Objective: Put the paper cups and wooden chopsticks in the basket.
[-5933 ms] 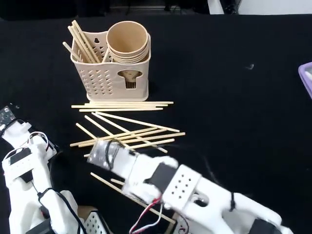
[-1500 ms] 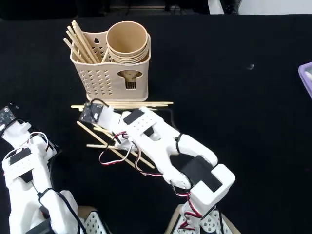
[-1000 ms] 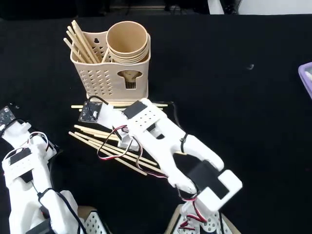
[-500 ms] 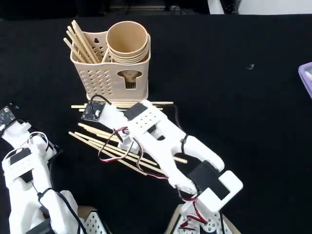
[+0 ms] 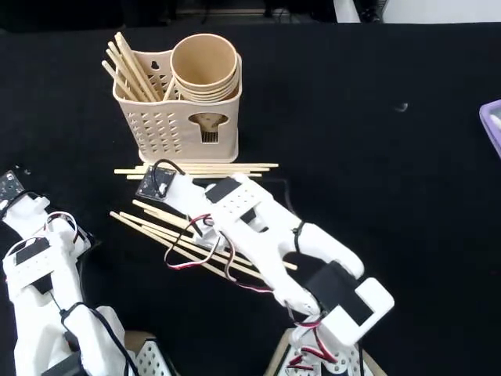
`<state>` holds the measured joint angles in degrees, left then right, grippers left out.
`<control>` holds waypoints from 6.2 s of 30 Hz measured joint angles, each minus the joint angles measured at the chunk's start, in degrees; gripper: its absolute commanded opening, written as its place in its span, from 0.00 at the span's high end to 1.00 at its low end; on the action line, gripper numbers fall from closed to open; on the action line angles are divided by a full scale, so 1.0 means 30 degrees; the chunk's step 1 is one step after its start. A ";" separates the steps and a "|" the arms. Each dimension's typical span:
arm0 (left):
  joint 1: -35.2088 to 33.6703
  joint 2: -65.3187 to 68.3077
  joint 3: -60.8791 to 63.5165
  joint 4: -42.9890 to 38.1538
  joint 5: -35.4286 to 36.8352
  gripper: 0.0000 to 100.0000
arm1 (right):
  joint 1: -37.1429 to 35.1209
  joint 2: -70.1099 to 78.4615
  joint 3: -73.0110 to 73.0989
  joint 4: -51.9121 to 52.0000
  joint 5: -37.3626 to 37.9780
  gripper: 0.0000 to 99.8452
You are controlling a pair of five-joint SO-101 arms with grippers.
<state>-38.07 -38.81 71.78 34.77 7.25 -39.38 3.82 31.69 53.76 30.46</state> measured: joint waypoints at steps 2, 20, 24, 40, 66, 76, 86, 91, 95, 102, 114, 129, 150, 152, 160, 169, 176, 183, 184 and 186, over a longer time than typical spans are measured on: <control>0.0000 0.0000 0.0000 0.0000 0.0000 0.87 | 0.0000 -0.0410 0.0000 0.0000 0.0000 0.99; 0.0000 0.0000 0.0000 0.0000 0.0000 0.87 | 0.0000 -1.0725 -0.6359 0.1260 -0.4161 0.99; 0.0000 0.0000 0.0000 0.0000 0.0000 0.87 | 0.0000 -1.0491 -0.7062 -0.3546 -0.6593 0.99; 0.0000 0.0000 0.0000 0.0000 0.0000 0.87 | 0.1319 -0.2022 -0.7736 -2.0366 -0.9963 0.99; 0.0000 0.0000 0.0000 0.0000 0.0000 0.87 | 0.1612 -0.9788 -0.8381 -0.1172 -0.9993 0.88; 0.0000 0.0000 0.0000 0.0000 0.0000 0.87 | -0.1582 -1.5267 0.4337 0.0938 -0.9993 0.79; 0.0000 0.0000 0.0000 0.0000 0.0000 0.87 | -0.1875 -1.0579 0.9963 -0.6857 -0.8498 0.79; 0.0000 0.0000 0.0000 0.0000 0.0000 0.87 | -0.1465 -0.5509 0.6359 -0.6828 -0.8440 0.79; 0.0000 0.0000 0.0000 0.0000 0.0000 0.87 | -0.1524 -0.2930 0.3985 -0.5480 -0.8410 0.79; 0.0000 0.0000 0.0000 0.0000 0.0000 0.87 | -0.1495 -0.0117 0.1817 -0.4015 -0.7824 0.79; 0.0000 0.0000 0.0000 0.0000 0.0000 0.87 | -0.0791 0.2168 -0.0586 -0.2198 -0.3399 0.99; 0.0000 0.0000 0.0000 0.0000 0.0000 0.87 | -0.0703 -0.8762 -0.0967 0.2755 -0.3194 0.99; 0.0000 0.0000 0.0000 0.0000 0.0000 0.87 | 0.0967 -0.3897 -0.7824 -2.0630 -1.0139 0.99; 0.0000 0.0000 0.0000 0.0000 0.0000 0.87 | 0.1319 -0.2051 -0.9436 -2.0396 -1.0198 0.99; 0.0000 0.0000 0.0000 0.0000 0.0000 0.87 | 0.1553 0.3985 -1.2747 -1.9487 -1.0198 0.98; 0.0000 0.0000 0.0000 0.0000 0.0000 0.87 | 0.1670 0.3575 -1.4154 -1.1575 -1.0227 0.80; 0.0000 0.0000 0.0000 0.0000 0.0000 0.87 | 0.1700 -0.0850 -1.4974 -0.5040 -1.0227 0.80; 0.0000 0.0000 0.0000 0.0000 0.0000 0.87 | 0.0088 -0.6330 -1.2015 0.5216 -1.0198 0.79; 0.0000 0.0000 0.0000 0.0000 0.0000 0.87 | -0.0440 -0.6828 -1.1048 0.6242 -1.0198 0.79; 0.0000 0.0000 0.0000 0.0000 0.0000 0.87 | -0.1260 -0.7531 -0.8733 0.6945 -1.0168 0.79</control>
<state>-38.07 -38.81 71.78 34.77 7.25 -43.16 -18.77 5.49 74.59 -0.04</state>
